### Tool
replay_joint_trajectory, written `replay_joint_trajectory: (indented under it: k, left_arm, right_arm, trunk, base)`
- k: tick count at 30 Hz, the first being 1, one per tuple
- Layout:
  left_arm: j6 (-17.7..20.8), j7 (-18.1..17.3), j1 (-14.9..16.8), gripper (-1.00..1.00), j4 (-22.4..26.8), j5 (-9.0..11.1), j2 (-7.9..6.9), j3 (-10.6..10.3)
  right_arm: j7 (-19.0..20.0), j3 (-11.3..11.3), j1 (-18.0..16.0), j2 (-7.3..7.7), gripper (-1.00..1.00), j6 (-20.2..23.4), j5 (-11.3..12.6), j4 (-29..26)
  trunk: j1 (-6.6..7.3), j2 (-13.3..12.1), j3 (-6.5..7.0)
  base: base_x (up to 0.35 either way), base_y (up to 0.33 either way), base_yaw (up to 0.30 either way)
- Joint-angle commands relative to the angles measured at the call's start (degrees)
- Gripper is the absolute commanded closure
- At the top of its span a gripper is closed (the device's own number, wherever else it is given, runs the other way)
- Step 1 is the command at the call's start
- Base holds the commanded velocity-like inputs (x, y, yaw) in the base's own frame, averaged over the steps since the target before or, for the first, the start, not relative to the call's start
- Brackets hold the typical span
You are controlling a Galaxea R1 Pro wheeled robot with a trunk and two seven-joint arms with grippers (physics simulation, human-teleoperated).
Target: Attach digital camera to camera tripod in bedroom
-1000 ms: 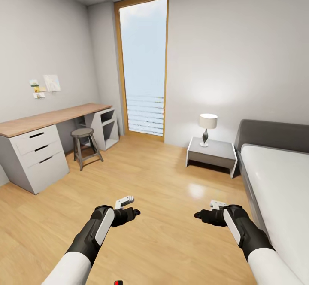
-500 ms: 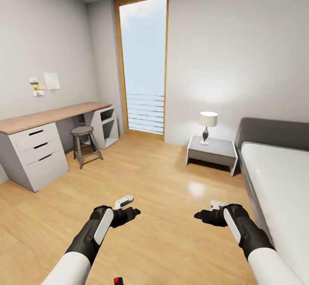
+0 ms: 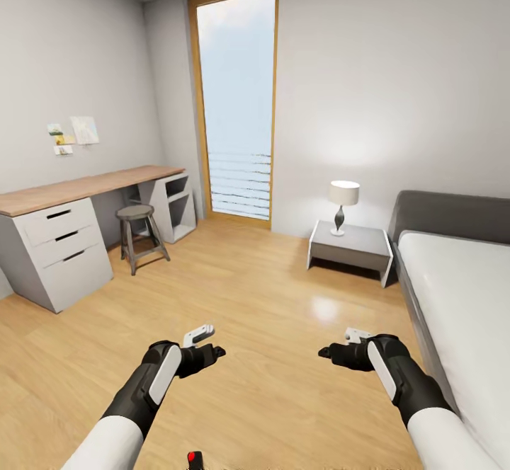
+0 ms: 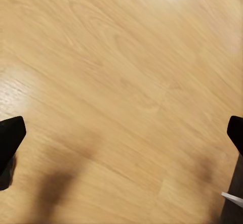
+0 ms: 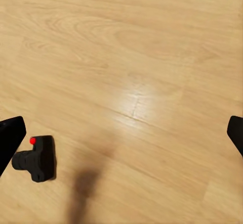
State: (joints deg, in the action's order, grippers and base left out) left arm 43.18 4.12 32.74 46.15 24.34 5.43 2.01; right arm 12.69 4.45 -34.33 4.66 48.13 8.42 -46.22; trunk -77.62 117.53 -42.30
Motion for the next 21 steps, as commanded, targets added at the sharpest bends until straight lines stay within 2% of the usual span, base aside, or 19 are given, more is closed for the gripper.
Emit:
replay_joint_trajectory:
  k: [1, 8, 9, 14, 21]
  left_arm:
    - [0.3, 0.5, 0.0, -1.00, 0.1, 0.6, 0.05, 0.2]
    - [0.2, 0.7, 0.0, -1.00, 0.1, 0.6, 0.02, 0.1]
    - [0.2, 0.8, 0.0, -1.00, 0.1, 0.5, 0.02, 0.1]
    - [0.2, 0.8, 0.0, -1.00, 0.1, 0.4, 0.08, 0.0]
    - [0.2, 0.9, 0.0, -1.00, 0.0, 0.3, 0.01, 0.0]
  right_arm:
    - [0.1, 0.1, 0.0, 0.05, -1.00, 0.3, 0.3, -0.2]
    - [2.8, 0.0, 0.0, 0.35, -1.00, 0.9, 0.4, -0.8]
    - [5.0, 0.0, 0.0, 0.47, -1.00, 1.1, 0.3, -1.1]
    - [6.0, 0.0, 0.0, 0.45, -1.00, 1.5, 0.3, -4.0]
    - [6.3, 0.2, 0.0, 0.45, -1.00, 5.0, 0.6, -7.0]
  trunk:
    - [-0.22, 0.4, -0.25]
    - [-1.76, 3.3, -1.50]
    - [-1.98, 3.7, -1.68]
    - [-3.07, 5.7, -2.58]
    - [-4.61, 8.5, -3.84]
  base:
    - [0.000, 0.000, 0.000]
    - [0.000, 0.000, 0.000]
    - [0.000, 0.000, 0.000]
    - [0.000, 0.000, 0.000]
    - [0.000, 0.000, 0.000]
